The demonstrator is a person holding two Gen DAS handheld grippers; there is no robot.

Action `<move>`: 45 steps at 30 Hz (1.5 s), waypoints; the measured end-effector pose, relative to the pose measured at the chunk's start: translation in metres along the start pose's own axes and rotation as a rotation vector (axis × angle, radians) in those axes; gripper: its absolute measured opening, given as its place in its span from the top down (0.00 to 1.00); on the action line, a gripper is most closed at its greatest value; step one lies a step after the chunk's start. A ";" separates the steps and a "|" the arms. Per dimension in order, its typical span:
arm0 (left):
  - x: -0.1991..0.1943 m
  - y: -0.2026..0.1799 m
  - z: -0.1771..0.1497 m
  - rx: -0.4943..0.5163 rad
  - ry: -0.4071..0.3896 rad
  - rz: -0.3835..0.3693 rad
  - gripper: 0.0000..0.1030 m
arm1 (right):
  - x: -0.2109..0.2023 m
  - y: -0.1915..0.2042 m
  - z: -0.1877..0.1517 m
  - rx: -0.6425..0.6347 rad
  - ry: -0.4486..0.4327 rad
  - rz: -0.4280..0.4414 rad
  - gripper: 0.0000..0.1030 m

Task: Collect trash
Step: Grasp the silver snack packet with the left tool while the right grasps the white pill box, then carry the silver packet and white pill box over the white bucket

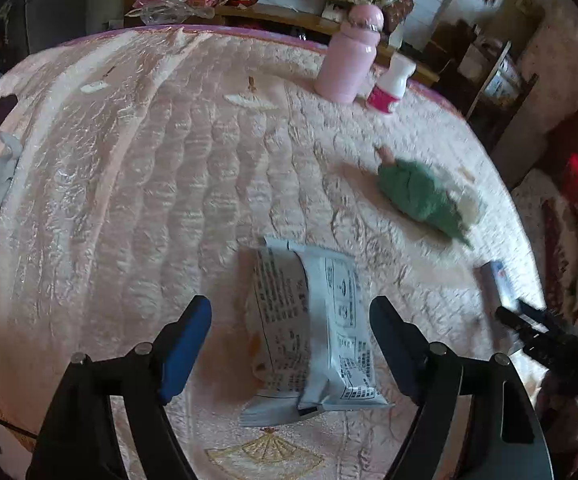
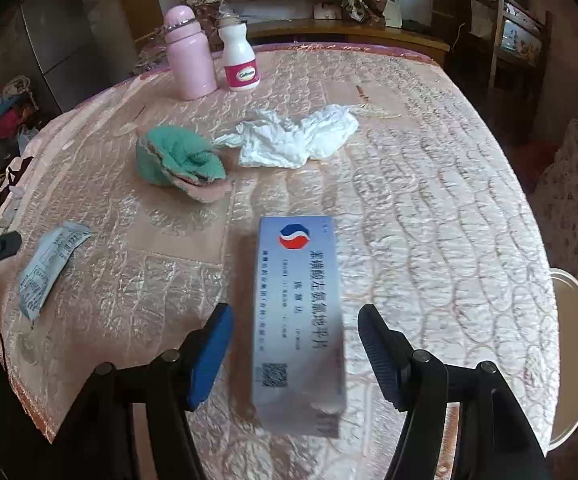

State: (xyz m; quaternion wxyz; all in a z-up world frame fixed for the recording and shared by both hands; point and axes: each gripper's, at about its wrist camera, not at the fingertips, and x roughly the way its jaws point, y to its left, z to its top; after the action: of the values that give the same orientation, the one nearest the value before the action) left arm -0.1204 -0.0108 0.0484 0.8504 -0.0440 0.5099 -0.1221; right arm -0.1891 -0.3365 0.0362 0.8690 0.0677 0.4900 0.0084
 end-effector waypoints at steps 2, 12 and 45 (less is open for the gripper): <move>0.007 -0.009 -0.003 0.021 -0.001 0.010 0.21 | 0.003 0.003 0.000 -0.004 -0.004 -0.012 0.34; 0.026 -0.039 -0.016 0.117 0.028 0.072 0.48 | 0.006 0.003 -0.006 0.010 -0.037 -0.005 0.53; 0.012 -0.270 -0.031 0.448 -0.055 -0.197 0.50 | -0.118 -0.122 -0.059 0.275 -0.208 -0.068 0.53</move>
State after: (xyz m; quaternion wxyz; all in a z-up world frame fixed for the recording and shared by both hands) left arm -0.1861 -0.2735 0.0779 0.8364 0.0932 0.4401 -0.3132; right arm -0.3069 -0.4599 0.0907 0.8973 0.1699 0.3960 -0.0953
